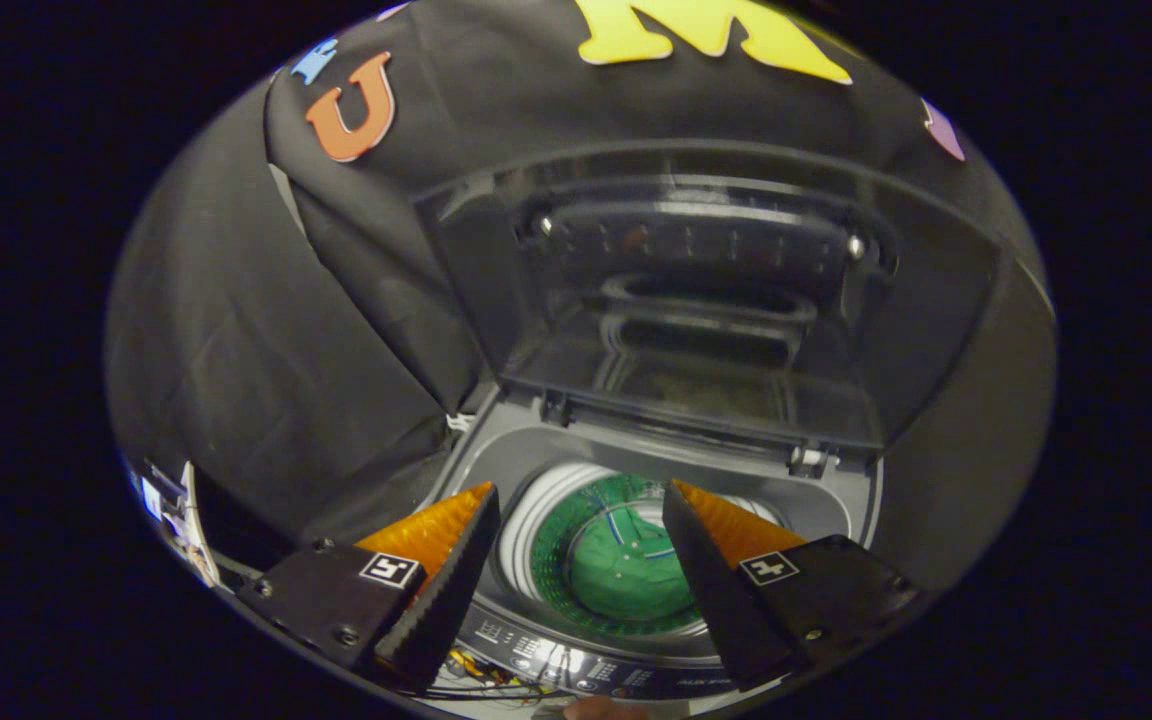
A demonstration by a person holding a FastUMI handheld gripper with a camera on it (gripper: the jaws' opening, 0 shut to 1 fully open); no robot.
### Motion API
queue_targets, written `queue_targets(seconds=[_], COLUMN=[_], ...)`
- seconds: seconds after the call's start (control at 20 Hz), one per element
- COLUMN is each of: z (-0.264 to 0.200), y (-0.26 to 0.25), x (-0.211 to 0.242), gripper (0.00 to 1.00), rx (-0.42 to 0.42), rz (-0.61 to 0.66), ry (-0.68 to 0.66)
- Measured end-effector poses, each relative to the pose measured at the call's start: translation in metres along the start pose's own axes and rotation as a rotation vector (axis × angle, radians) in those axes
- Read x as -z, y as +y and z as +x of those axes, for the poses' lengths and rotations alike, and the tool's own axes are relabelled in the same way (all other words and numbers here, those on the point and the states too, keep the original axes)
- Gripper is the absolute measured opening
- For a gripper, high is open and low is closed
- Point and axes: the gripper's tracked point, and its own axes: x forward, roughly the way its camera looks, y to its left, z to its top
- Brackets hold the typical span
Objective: Put the clothes into the washing machine and then close the washing machine lid.
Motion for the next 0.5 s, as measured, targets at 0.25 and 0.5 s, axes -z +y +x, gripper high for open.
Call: queue_targets(seconds=[0.25,0.5], z=[-0.040,-0.071], y=[0.018,0.021], x=[-0.058,-0.122], gripper=[1.00,1.00], rx=[-0.012,-0.006], rz=[-0.014,-0.053], ry=[-0.114,-0.224])
